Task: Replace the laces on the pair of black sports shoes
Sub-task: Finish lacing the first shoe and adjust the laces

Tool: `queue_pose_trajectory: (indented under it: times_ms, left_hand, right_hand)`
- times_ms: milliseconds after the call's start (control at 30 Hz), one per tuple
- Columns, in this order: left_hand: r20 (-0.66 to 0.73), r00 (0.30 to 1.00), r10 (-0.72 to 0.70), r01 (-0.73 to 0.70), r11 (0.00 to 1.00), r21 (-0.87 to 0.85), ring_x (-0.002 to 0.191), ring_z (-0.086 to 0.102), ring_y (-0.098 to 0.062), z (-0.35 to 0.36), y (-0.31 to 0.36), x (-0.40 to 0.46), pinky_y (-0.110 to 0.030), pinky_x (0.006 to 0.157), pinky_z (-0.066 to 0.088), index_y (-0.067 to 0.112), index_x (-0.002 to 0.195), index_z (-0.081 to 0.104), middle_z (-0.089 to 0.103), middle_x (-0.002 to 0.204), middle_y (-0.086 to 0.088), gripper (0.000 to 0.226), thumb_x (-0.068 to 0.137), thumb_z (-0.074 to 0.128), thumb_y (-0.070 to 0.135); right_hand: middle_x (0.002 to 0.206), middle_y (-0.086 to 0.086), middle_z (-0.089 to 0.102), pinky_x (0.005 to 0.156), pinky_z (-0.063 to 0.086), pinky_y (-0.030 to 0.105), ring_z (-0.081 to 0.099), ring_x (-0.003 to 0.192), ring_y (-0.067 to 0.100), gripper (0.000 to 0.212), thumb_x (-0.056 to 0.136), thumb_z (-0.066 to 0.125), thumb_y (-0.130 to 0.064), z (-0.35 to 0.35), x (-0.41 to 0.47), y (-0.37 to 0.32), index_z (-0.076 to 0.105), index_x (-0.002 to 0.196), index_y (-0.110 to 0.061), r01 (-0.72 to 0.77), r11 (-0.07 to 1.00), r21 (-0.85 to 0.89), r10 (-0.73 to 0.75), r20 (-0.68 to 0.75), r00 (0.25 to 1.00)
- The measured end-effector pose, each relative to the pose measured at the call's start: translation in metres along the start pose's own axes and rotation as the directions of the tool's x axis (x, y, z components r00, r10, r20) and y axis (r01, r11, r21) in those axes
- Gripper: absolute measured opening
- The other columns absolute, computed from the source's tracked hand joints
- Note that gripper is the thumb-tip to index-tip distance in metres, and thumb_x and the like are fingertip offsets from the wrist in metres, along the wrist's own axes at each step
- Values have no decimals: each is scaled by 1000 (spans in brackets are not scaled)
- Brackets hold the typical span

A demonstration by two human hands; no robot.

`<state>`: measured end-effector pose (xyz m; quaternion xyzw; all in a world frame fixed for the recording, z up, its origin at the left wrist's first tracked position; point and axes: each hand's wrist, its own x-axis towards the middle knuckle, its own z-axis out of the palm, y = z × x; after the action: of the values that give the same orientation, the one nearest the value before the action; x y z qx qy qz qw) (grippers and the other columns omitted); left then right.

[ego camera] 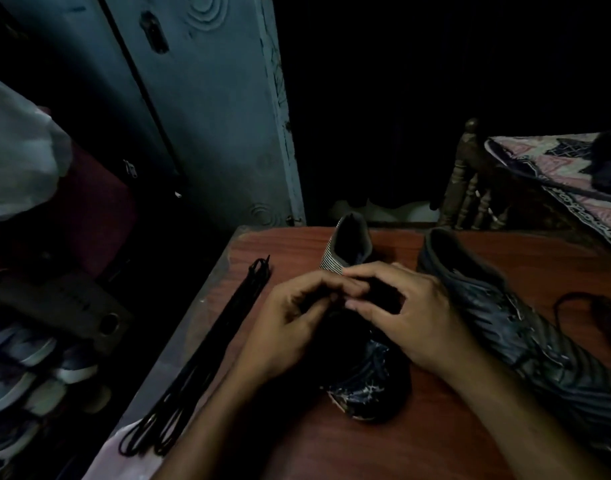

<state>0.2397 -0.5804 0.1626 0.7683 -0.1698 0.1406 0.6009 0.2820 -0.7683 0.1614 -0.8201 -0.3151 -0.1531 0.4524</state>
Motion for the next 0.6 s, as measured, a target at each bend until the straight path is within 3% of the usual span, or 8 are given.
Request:
queue_pose_trajectory:
  times_ms: [133, 233, 367, 433, 500, 600]
  left_hand:
    - [-44, 998, 38, -39, 999, -16, 98, 70, -10, 1, -6, -5, -25, 86, 53, 17, 105, 63, 72, 105, 11, 31, 98, 55, -12]
    - [-110, 994, -12, 4, 997, -76, 85, 70, -10, 4, -4, -8, -25, 72, 55, 24, 113, 49, 68, 103, 19, 39, 97, 58, -10]
    - [-192, 979, 60, -5, 962, 274, 89, 66, -15, -6, -16, -3, -20, 69, 51, 32, 128, 54, 62, 118, 15, 52, 93, 62, -5]
    - [-44, 997, 57, -34, 911, 412, 103, 64, -14, -15, -19, 7, -16, 79, 48, 35, 145, 46, 51, 141, 16, 73, 88, 61, -7]
    - [198, 980, 0, -110, 830, 547, 119, 57, -1, -19, -19, 23, -12, 87, 45, 37, 156, 34, 30, 161, 18, 87, 83, 63, -3]
    - [379, 922, -72, -214, 722, 658, 125, 50, -3, -17, -24, 40, -24, 94, 49, 35, 159, 30, 30, 160, 13, 88, 84, 68, 9]
  right_hand:
    - [105, -18, 72, 81, 58, 27, 69, 95, 4, 46, 81, 83, -19, 8, -2, 0, 71, 113, -49, -94, 985, 145, 90, 29, 995]
    - [92, -8, 77, 68, 61, 29, 73, 79, 12, 37, 82, 79, -9, 13, -3, -1, 75, 102, -39, -207, 916, 344, 201, 53, 978]
    - [79, -1, 77, 57, 56, 29, 68, 56, 19, 21, 87, 74, -5, 9, -2, 1, 78, 91, -26, -245, 904, 350, 261, 4, 965]
    - [79, -3, 76, 54, 54, 25, 68, 55, 18, 18, 90, 72, -7, 6, -2, 3, 76, 90, -24, -272, 912, 308, 287, -6, 958]
    - [78, 0, 75, 52, 54, 25, 68, 57, 20, 16, 90, 71, -9, 6, -3, 2, 75, 88, -25, -288, 927, 240, 297, 0, 955]
    - [82, -8, 75, 57, 58, 28, 70, 62, 14, 23, 91, 70, -10, 9, -5, 2, 78, 94, -31, -287, 941, 180, 290, 5, 957]
